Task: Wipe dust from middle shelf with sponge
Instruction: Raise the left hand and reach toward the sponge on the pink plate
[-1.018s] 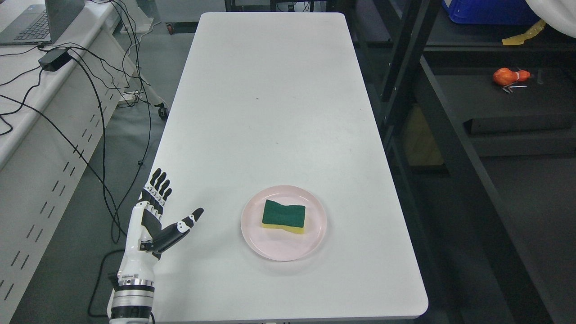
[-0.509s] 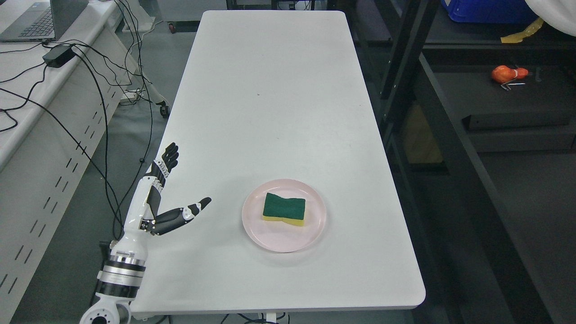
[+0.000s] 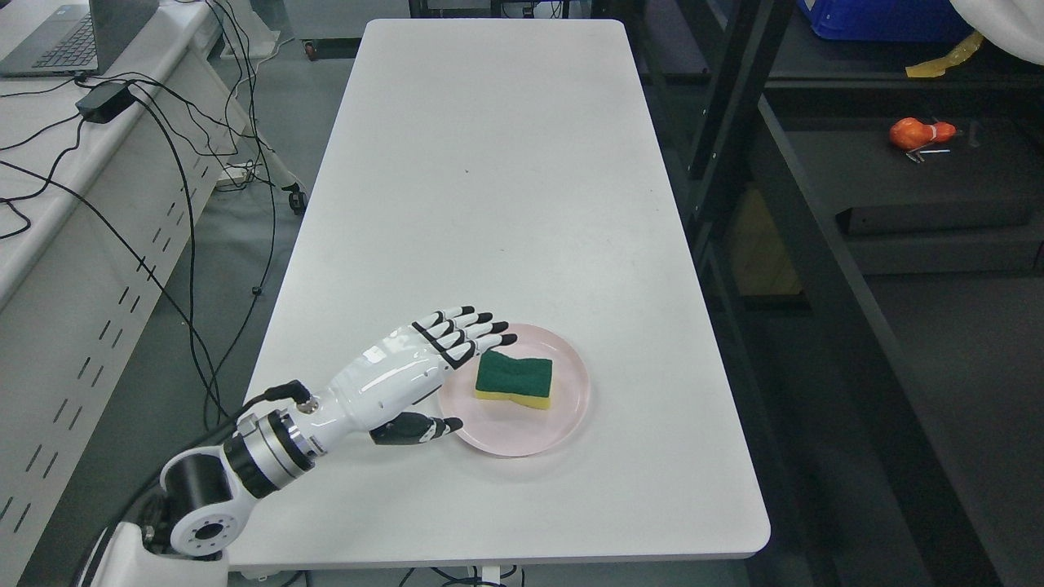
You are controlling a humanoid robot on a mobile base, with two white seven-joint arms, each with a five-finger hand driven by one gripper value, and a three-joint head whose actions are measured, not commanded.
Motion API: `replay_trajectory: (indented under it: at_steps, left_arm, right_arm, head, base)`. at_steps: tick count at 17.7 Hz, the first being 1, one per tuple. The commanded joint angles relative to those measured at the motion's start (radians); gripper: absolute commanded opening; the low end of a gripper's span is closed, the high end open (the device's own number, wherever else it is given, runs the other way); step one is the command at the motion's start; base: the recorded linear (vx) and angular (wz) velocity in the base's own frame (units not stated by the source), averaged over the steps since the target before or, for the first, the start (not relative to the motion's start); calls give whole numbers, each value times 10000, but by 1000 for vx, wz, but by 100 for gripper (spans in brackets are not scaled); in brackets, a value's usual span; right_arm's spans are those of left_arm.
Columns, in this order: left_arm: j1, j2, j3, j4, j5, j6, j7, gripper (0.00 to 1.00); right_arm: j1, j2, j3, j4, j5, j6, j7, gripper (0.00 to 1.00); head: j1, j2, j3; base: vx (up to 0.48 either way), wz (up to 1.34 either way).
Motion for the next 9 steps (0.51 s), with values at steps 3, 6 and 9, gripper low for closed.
replay_trajectory:
  at_steps: [3,6,9]
  left_arm:
    - [-2584,871,-1727,607,-3797,-175,-352,95]
    - [-3139,856,-1925,1006,-3890,-175,-550,94]
    - [-3293,810,-3089,1237,-3982,-175,-598,94]
  right_arm:
    - [0,-175,0,-175,0,6,2,100]
    - [0,-175,0,-175,0,6,2,100]
    - [0,-175,0,-175,0,6,2,100]
  head:
    - [0,0,0]
    - [0,0,0]
    - [0,0,0]
  base:
    - [0,0]
    - [0,0]
    - [0,0]
